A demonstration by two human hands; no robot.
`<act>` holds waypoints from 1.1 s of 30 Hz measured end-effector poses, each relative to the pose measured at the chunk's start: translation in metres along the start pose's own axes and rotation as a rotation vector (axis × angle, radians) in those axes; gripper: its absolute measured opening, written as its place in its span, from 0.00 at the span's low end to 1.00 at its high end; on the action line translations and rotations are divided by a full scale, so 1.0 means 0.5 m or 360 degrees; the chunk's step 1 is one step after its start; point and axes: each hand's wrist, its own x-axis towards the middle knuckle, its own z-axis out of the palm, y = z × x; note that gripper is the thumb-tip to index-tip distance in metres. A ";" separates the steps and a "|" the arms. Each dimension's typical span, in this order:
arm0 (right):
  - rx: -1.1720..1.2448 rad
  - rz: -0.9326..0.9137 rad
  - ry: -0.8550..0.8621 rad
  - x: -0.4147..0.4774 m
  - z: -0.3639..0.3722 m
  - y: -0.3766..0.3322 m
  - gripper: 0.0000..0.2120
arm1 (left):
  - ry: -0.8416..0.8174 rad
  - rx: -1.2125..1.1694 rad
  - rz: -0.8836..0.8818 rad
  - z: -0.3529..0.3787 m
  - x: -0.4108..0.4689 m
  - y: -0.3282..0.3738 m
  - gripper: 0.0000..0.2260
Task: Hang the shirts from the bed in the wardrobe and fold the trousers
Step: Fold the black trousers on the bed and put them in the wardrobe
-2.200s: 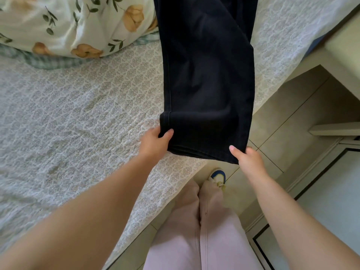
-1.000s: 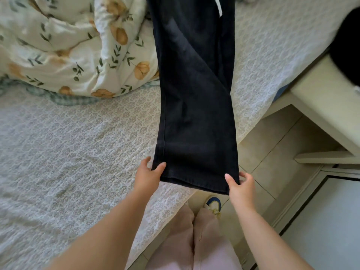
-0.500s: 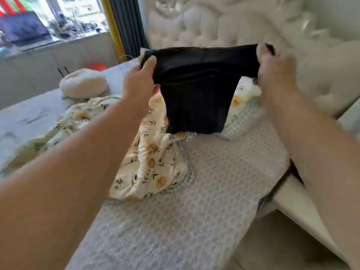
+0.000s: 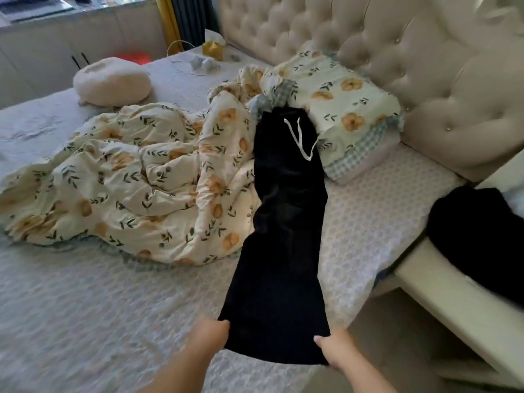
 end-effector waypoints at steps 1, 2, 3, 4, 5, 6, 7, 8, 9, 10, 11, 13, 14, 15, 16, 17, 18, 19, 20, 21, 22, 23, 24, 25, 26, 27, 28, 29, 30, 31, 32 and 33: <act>0.0072 0.0040 -0.0001 0.000 0.001 0.004 0.12 | -0.0031 0.0024 -0.0002 0.003 -0.006 -0.004 0.11; 0.0137 0.0066 -0.0017 -0.003 -0.005 -0.002 0.15 | -0.0059 -0.0023 -0.0003 0.002 -0.013 0.000 0.10; 0.0214 0.0067 -0.0033 -0.011 -0.017 -0.018 0.16 | -0.0089 -0.0137 0.0002 -0.005 -0.023 0.011 0.10; 0.0349 0.0041 -0.0036 -0.020 -0.037 -0.047 0.16 | -0.0073 -0.0282 0.0039 -0.016 -0.032 0.032 0.10; 0.0521 -0.0013 -0.0004 -0.031 -0.065 -0.086 0.17 | -0.0027 -0.0416 0.0114 -0.033 -0.041 0.062 0.11; 0.0715 -0.0102 0.0077 -0.042 -0.097 -0.132 0.18 | 0.0045 -0.0567 0.0215 -0.054 -0.053 0.100 0.12; 0.0891 -0.0223 0.0194 -0.059 -0.133 -0.181 0.19 | 0.0098 -0.0746 0.0347 -0.078 -0.070 0.140 0.12; 0.1036 -0.0388 0.0316 -0.083 -0.167 -0.229 0.20 | 0.0124 -0.0945 0.0510 -0.102 -0.088 0.179 0.11; 0.1163 -0.0595 0.0447 -0.113 -0.193 -0.266 0.19 | 0.0120 -0.1163 0.0669 -0.124 -0.106 0.209 0.10; 0.1274 -0.0846 0.0587 -0.142 -0.209 -0.286 0.17 | 0.0106 -0.1369 0.0840 -0.142 -0.117 0.228 0.09; 0.1341 -0.1100 0.0736 -0.167 -0.211 -0.286 0.15 | 0.0120 -0.1481 0.1013 -0.152 -0.120 0.231 0.10; 0.1258 -0.1339 0.0913 -0.173 -0.171 -0.236 0.11 | 0.0255 -0.1263 0.1188 -0.141 -0.106 0.208 0.11; 0.1108 -0.1219 0.0847 -0.147 -0.120 -0.185 0.10 | 0.0338 -0.1010 0.1127 -0.116 -0.080 0.172 0.11; 0.0915 -0.1040 0.0715 -0.122 -0.071 -0.134 0.11 | 0.0405 -0.0777 0.1002 -0.092 -0.057 0.132 0.13; 0.0686 -0.0810 0.0509 -0.090 -0.018 -0.078 0.14 | 0.0430 -0.0579 0.0831 -0.065 -0.029 0.081 0.14; 0.0451 -0.0596 0.0317 -0.055 0.037 -0.019 0.16 | 0.0409 -0.0390 0.0639 -0.033 -0.001 0.022 0.15; 0.0237 -0.0448 0.0180 -0.021 0.085 0.037 0.17 | 0.0367 -0.0197 0.0469 -0.001 0.025 -0.035 0.15; 0.0089 -0.0351 0.0066 0.008 0.125 0.085 0.17 | 0.0318 -0.0031 0.0345 0.029 0.050 -0.087 0.15; 0.0024 -0.0275 -0.0034 0.032 0.162 0.124 0.16 | 0.0285 0.0079 0.0252 0.055 0.075 -0.132 0.15; 0.0014 -0.0221 -0.0116 0.050 0.197 0.157 0.15 | 0.0274 0.0144 0.0195 0.080 0.099 -0.171 0.16; 0.0050 -0.0173 -0.0169 0.064 0.227 0.185 0.14 | 0.0281 0.0177 0.0169 0.101 0.120 -0.201 0.16; 0.0128 -0.0126 -0.0191 0.073 0.251 0.208 0.13 | 0.0296 0.0169 0.0154 0.118 0.139 -0.224 0.15; 0.0212 -0.0076 -0.0192 0.082 0.268 0.224 0.12 | 0.0309 0.0143 0.0138 0.131 0.154 -0.238 0.15; 0.0238 -0.0042 -0.0189 0.088 0.280 0.233 0.12 | 0.0315 0.0138 0.0126 0.142 0.167 -0.247 0.14; 0.0205 -0.0029 -0.0178 0.094 0.289 0.239 0.11 | 0.0299 0.0191 0.0118 0.149 0.177 -0.252 0.14; 0.0178 -0.0032 -0.0139 0.101 0.295 0.242 0.10 | 0.0258 0.0290 0.0113 0.153 0.188 -0.254 0.14; 0.0209 -0.0049 -0.0036 0.109 0.297 0.242 0.09 | 0.0212 0.0388 0.0117 0.154 0.200 -0.250 0.13; 0.0293 -0.0080 0.0103 0.115 0.294 0.234 0.09 | 0.0200 0.0447 0.0146 0.153 0.213 -0.240 0.13; 0.0407 -0.0106 0.0258 0.119 0.290 0.221 0.10 | 0.0214 0.0450 0.0194 0.152 0.225 -0.230 0.13; 0.0503 -0.0145 0.0406 0.125 0.284 0.204 0.12 | 0.0241 0.0385 0.0260 0.155 0.234 -0.218 0.15; 0.0555 -0.0205 0.0507 0.131 0.277 0.186 0.13 | 0.0290 0.0263 0.0332 0.157 0.239 -0.206 0.16; 0.0573 -0.0271 0.0566 0.139 0.273 0.170 0.15 | 0.0368 0.0135 0.0395 0.159 0.244 -0.194 0.17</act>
